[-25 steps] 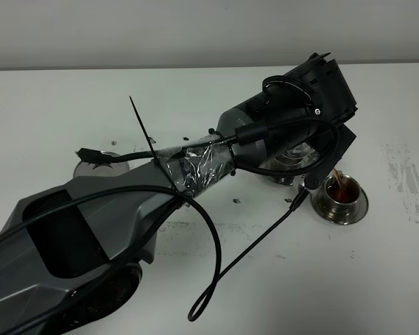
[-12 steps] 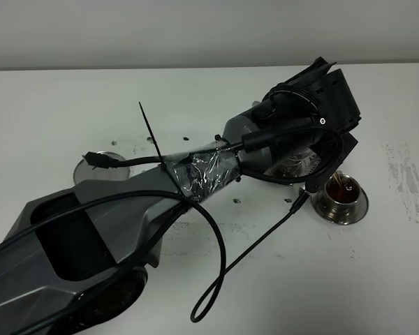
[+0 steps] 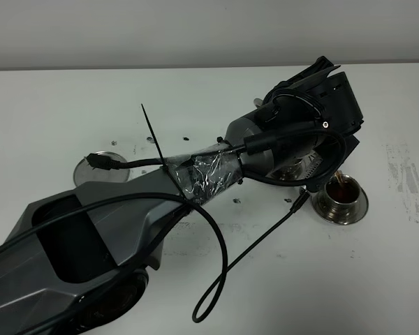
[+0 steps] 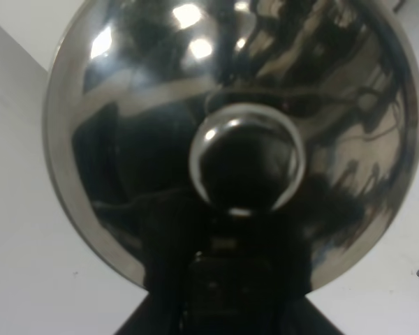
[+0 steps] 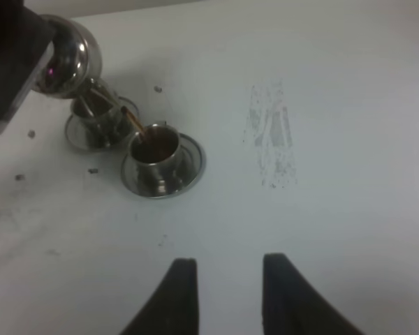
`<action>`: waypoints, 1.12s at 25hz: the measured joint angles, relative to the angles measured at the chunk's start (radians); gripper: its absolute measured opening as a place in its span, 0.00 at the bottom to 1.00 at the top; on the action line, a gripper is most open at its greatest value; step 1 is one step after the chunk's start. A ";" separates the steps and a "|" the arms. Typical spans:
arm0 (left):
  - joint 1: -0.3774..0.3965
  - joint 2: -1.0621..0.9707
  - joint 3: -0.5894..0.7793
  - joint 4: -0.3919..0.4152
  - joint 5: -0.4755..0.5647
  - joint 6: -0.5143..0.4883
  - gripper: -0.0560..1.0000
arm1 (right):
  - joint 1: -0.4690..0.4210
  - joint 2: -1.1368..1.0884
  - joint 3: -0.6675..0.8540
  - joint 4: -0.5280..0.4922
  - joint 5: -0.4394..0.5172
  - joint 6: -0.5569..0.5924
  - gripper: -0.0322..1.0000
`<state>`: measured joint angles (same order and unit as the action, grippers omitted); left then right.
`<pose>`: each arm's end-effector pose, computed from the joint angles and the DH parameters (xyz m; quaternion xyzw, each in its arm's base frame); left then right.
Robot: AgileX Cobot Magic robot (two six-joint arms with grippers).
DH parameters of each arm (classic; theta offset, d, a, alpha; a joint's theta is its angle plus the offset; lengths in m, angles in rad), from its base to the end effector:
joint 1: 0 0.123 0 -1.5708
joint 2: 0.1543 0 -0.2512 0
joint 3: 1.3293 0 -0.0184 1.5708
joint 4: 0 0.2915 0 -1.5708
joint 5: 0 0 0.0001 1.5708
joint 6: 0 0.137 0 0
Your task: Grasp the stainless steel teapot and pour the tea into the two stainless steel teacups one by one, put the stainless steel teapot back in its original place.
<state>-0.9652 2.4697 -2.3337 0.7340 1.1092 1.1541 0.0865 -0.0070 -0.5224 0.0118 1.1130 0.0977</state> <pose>0.3902 -0.4192 0.1575 0.8411 0.3679 0.3637 0.1577 0.0986 0.0100 0.2781 0.0043 0.8591 0.0529 0.5090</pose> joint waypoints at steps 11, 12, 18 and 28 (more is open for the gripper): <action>0.000 0.000 0.000 0.001 -0.003 -0.012 0.24 | 0.000 0.000 0.000 0.000 0.000 0.001 0.24; 0.000 0.000 0.000 -0.001 -0.003 -0.012 0.24 | 0.000 0.000 0.000 0.000 0.000 0.001 0.24; 0.003 -0.005 -0.001 -0.059 -0.006 -0.014 0.24 | 0.000 0.000 0.000 0.000 0.000 0.001 0.24; 0.028 -0.029 -0.003 -0.127 -0.006 -0.015 0.24 | 0.000 0.000 0.000 0.000 0.000 0.001 0.24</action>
<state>-0.9377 2.4409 -2.3367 0.6068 1.1037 1.1394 0.0865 -0.0070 -0.5224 0.0118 1.1130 0.0985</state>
